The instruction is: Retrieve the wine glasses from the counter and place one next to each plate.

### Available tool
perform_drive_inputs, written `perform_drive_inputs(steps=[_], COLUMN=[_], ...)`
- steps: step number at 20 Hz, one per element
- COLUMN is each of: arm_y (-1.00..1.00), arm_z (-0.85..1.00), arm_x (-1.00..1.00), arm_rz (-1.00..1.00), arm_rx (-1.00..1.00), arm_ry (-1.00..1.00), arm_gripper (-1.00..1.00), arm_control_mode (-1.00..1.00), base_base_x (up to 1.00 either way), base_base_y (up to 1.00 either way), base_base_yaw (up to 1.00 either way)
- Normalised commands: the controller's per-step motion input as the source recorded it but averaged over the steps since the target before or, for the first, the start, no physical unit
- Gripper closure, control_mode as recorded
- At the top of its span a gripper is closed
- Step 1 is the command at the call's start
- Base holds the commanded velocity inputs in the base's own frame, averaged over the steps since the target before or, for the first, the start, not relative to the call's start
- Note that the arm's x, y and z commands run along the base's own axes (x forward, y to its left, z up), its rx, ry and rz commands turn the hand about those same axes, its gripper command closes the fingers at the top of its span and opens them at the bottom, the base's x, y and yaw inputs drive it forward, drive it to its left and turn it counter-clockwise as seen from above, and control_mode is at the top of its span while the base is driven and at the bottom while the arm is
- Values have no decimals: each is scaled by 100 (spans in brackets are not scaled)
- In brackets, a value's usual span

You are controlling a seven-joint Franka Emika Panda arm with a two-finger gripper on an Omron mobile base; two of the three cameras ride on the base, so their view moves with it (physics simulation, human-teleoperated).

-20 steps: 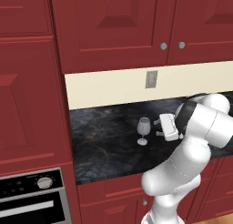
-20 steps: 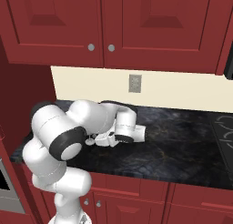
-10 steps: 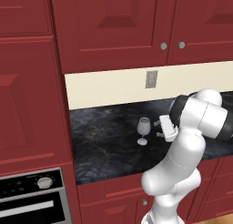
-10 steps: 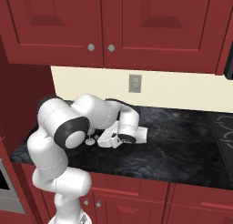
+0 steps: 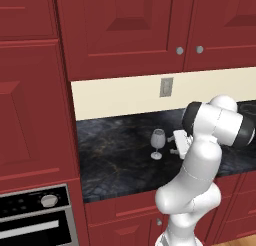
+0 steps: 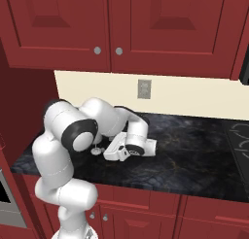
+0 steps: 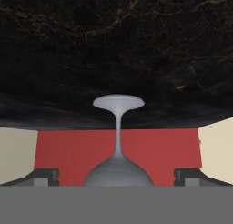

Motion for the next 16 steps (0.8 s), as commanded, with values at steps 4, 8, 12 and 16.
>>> perform_drive_inputs(steps=[4, 8, 12, 16], arm_y=[38, 29, 23, 0], arm_z=[-3, -4, -19, -19], arm_x=[0, 4, 7, 0], arm_rz=[1, 0, 0, 3], arm_rx=[-1, -4, -3, 0], arm_ry=[1, 0, 7, 6], arm_gripper=[-100, -100, -100, -100], arm_control_mode=[-100, -100, -100, -100], base_base_x=[0, 0, 0, 0], base_base_y=[0, 0, 0, 0], base_base_yaw=[0, 0, 0, 0])
